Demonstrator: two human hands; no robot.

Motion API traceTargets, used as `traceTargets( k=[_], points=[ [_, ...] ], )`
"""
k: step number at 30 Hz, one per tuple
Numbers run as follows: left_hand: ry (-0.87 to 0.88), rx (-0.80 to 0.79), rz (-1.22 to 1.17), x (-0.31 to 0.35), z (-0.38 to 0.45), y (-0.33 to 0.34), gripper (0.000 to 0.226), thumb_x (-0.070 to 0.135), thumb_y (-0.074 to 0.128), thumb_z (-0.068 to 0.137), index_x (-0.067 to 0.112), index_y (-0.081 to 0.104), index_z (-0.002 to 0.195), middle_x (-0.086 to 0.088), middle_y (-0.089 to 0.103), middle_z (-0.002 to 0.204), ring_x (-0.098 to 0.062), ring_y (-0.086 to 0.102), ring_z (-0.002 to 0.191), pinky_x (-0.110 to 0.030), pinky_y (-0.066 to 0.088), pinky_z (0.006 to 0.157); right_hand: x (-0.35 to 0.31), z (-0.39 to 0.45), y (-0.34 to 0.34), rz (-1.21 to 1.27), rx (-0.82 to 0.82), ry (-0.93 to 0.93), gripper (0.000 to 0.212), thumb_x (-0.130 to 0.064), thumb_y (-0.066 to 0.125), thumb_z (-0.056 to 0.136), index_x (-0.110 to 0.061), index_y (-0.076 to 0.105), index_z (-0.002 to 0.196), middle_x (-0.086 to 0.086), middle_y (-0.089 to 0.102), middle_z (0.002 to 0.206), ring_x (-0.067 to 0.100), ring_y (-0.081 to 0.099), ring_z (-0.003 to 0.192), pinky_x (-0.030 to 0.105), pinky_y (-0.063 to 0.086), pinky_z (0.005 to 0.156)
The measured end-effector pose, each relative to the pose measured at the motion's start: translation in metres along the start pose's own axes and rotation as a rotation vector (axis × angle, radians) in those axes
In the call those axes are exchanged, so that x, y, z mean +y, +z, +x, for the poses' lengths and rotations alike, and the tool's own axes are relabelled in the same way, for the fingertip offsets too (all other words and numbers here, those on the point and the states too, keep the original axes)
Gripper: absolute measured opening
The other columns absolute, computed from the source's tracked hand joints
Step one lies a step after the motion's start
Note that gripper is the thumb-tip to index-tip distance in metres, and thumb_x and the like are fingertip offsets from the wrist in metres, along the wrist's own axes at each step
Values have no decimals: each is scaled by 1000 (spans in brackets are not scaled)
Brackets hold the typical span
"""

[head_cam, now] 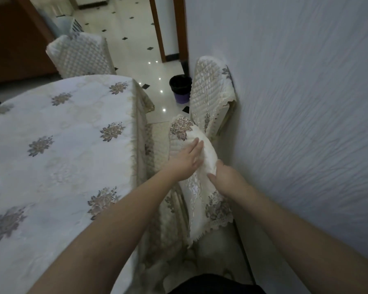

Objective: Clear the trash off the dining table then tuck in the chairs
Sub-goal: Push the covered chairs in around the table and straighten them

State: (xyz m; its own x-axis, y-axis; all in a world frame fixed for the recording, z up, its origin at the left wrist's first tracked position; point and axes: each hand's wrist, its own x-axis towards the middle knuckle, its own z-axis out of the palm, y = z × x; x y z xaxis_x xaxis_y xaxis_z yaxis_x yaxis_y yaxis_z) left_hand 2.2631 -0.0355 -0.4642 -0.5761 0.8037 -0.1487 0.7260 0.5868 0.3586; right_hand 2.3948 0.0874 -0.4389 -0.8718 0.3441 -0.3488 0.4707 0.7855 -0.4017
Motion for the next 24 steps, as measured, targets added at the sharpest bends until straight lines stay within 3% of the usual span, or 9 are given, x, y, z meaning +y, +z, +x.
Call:
traceTargets(
  k=[3,6,9,13,16,17,20,24],
  points=[
    [-68,-84,-11,6,-25,-5,57,41,36,102,25,18,154,2,13,162,-20,29,142,-36,26,112,10,5,-23,111,-76,-42,49,-40,33,102,-7,43,138,17,56,132,33,54,118,33,41,90],
    [-123,-112,-52,29,-48,-4,54,44,37,101,22,29,150,-2,33,155,-22,46,128,-32,35,103,12,11,-33,172,-54,-29,53,-41,36,101,-5,41,139,17,52,136,33,52,120,33,41,92],
    [-196,-85,-182,66,-60,9,58,52,35,99,17,38,144,-7,50,142,-22,52,122,-33,41,97,10,18,-29,185,-66,-9,55,-42,42,98,-3,41,136,19,55,131,34,59,104,32,46,79],
    [-321,-20,-380,107,-68,43,91,65,46,84,5,21,148,-18,49,139,-29,60,109,-35,50,84,9,28,-20,185,-66,22,65,-49,49,92,-5,39,139,18,60,125,32,62,98,32,51,76],
    [-392,-46,-208,113,-72,62,102,59,53,84,8,-2,152,-19,48,138,-33,58,111,-38,46,78,5,29,-12,206,-76,73,69,-45,50,92,-3,30,142,19,57,125,32,60,93,32,48,71],
    [-443,-66,-149,112,-72,66,99,58,53,86,7,-1,152,-17,54,131,-32,60,107,-36,43,73,4,29,-11,196,-74,91,70,-44,50,92,-1,27,142,20,57,124,33,59,96,32,46,71],
    [-541,-83,-180,110,-71,69,77,57,54,84,5,31,137,-11,62,112,-31,62,100,-35,44,70,5,33,-6,175,-55,98,70,-45,50,92,1,27,140,20,56,123,35,57,103,34,42,72],
    [-522,-96,-160,110,-67,68,66,54,59,79,7,42,123,-9,61,105,-29,62,94,-32,40,65,7,33,-3,153,-58,84,84,-50,60,85,-1,23,142,17,57,123,33,58,101,34,46,74]
  ],
)
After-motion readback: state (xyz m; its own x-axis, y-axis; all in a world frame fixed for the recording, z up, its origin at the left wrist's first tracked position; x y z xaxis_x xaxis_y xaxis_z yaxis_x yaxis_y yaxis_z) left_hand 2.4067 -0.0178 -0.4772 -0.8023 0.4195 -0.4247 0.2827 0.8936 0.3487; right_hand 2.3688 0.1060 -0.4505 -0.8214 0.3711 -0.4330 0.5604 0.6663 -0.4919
